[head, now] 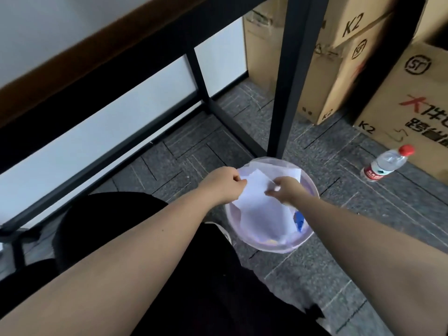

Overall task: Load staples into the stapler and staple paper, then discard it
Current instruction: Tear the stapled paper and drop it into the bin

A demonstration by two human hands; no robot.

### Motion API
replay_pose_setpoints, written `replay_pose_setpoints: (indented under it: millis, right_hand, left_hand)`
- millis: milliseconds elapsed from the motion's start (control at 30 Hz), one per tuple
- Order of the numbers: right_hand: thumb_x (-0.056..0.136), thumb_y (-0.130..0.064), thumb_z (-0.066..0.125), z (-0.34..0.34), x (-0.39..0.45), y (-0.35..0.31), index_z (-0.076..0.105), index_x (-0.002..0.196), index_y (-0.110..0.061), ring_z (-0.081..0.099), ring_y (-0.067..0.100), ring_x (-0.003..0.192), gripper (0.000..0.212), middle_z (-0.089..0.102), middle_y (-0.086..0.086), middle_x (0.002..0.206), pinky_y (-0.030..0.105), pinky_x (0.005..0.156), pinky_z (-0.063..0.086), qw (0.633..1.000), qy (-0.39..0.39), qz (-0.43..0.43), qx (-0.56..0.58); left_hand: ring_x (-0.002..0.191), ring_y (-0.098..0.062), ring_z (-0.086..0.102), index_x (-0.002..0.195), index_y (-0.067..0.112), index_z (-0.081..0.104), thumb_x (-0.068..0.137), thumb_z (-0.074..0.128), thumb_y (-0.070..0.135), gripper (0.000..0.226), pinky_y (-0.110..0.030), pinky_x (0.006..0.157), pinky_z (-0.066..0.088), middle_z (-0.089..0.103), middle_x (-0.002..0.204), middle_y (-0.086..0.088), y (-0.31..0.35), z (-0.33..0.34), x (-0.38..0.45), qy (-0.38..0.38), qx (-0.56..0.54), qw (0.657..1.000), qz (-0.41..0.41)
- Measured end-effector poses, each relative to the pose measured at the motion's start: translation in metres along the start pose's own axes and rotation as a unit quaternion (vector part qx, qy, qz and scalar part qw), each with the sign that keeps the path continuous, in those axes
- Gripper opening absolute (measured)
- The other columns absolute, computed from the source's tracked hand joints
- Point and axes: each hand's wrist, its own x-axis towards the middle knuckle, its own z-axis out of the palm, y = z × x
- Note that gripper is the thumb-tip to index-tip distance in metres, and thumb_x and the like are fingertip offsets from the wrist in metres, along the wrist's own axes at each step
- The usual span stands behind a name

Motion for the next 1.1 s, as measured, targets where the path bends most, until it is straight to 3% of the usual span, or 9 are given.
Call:
replay_pose_setpoints:
  millis: [100, 267, 400, 533, 633, 733, 867, 1000, 1100]
  right_hand:
    - [0.078, -0.043, 0.066, 0.004, 0.002, 0.007, 0.057, 0.109, -0.016, 0.06, 0.028, 0.094, 0.042, 0.067, 0.008, 0.103, 0.035, 0.076, 0.047, 0.99, -0.024, 0.019, -0.136]
    - [0.071, -0.057, 0.07, 0.0, -0.005, -0.005, 0.04, 0.121, -0.011, 0.053, 0.033, 0.114, 0.075, 0.056, 0.012, 0.12, 0.043, 0.082, 0.047, 0.969, 0.086, 0.004, -0.234]
    - [0.086, -0.057, 0.052, -0.029, -0.022, -0.034, 0.05, 0.114, -0.013, 0.057, 0.032, 0.106, 0.052, 0.063, 0.01, 0.114, 0.038, 0.074, 0.044, 0.968, 0.115, -0.05, -0.217]
    - [0.095, -0.038, 0.043, -0.07, -0.049, -0.075, 0.048, 0.081, -0.017, 0.061, 0.032, 0.088, 0.026, 0.065, 0.008, 0.095, 0.033, 0.065, 0.042, 0.966, 0.123, -0.108, -0.198]
    - [0.094, -0.035, 0.041, -0.107, -0.084, -0.111, 0.054, 0.082, -0.015, 0.061, 0.026, 0.081, 0.027, 0.061, 0.002, 0.084, 0.035, 0.065, 0.05, 0.956, 0.139, -0.169, -0.194]
    - [0.092, -0.03, 0.044, -0.15, -0.132, -0.151, 0.065, 0.092, -0.016, 0.063, 0.022, 0.083, 0.026, 0.067, 0.001, 0.088, 0.037, 0.073, 0.056, 0.934, 0.181, -0.249, -0.183]
    - [0.087, -0.031, 0.052, -0.201, -0.186, -0.204, 0.053, 0.064, -0.022, 0.057, 0.022, 0.066, 0.025, 0.061, 0.0, 0.07, 0.029, 0.054, 0.044, 0.893, 0.251, -0.332, -0.172]
    - [0.09, -0.033, 0.051, -0.217, -0.208, -0.261, 0.055, 0.068, -0.016, 0.056, 0.02, 0.066, 0.028, 0.058, -0.002, 0.066, 0.034, 0.06, 0.046, 0.871, 0.259, -0.388, -0.155]
    - [0.09, -0.034, 0.051, -0.205, -0.206, -0.309, 0.053, 0.067, -0.019, 0.055, 0.021, 0.069, 0.027, 0.054, -0.004, 0.066, 0.034, 0.063, 0.045, 0.86, 0.246, -0.418, -0.156]
  left_hand:
    - [0.091, -0.03, 0.065, 0.082, 0.006, 0.066, 0.089, 0.051, 0.027, 0.026, -0.034, 0.08, 0.049, 0.074, 0.087, -0.011, 0.0, 0.0, 0.009, -0.003, -0.01, 1.0, -0.007]
    - [0.072, -0.025, 0.057, 0.077, 0.011, 0.059, 0.091, 0.049, 0.026, 0.023, -0.03, 0.065, 0.044, 0.074, 0.09, -0.015, 0.005, -0.002, 0.007, -0.015, -0.001, 1.0, 0.012]
    - [0.069, -0.023, 0.053, 0.077, 0.013, 0.055, 0.091, 0.049, 0.028, 0.023, -0.038, 0.072, 0.05, 0.073, 0.091, -0.016, 0.017, -0.016, -0.006, 0.014, -0.005, 1.0, 0.024]
    - [0.074, -0.025, 0.061, 0.083, 0.003, 0.061, 0.093, 0.049, 0.033, 0.034, -0.035, 0.071, 0.049, 0.073, 0.091, -0.013, 0.044, -0.043, -0.033, 0.064, -0.018, 0.996, 0.053]
    - [0.085, -0.027, 0.065, 0.069, 0.015, 0.052, 0.094, 0.049, 0.034, 0.032, -0.038, 0.077, 0.051, 0.071, 0.089, -0.013, 0.066, -0.068, -0.063, 0.107, -0.021, 0.99, 0.091]
    - [0.086, -0.029, 0.066, 0.07, 0.016, 0.053, 0.092, 0.051, 0.033, 0.028, -0.039, 0.079, 0.052, 0.069, 0.085, -0.013, 0.08, -0.101, -0.097, 0.17, -0.045, 0.975, 0.135]
    - [0.082, -0.03, 0.065, 0.071, 0.017, 0.055, 0.09, 0.053, 0.031, 0.024, -0.038, 0.08, 0.054, 0.071, 0.085, -0.011, 0.078, -0.151, -0.143, 0.252, -0.042, 0.954, 0.16]
    - [0.05, -0.016, 0.057, 0.074, 0.014, 0.053, 0.093, 0.051, 0.028, 0.024, -0.031, 0.072, 0.052, 0.066, 0.064, -0.001, 0.06, -0.186, -0.179, 0.295, -0.072, 0.937, 0.17]
    - [0.066, -0.019, 0.057, 0.066, 0.019, 0.053, 0.092, 0.052, 0.033, 0.03, -0.03, 0.068, 0.047, 0.061, 0.065, 0.002, 0.04, -0.208, -0.191, 0.373, -0.068, 0.913, 0.149]
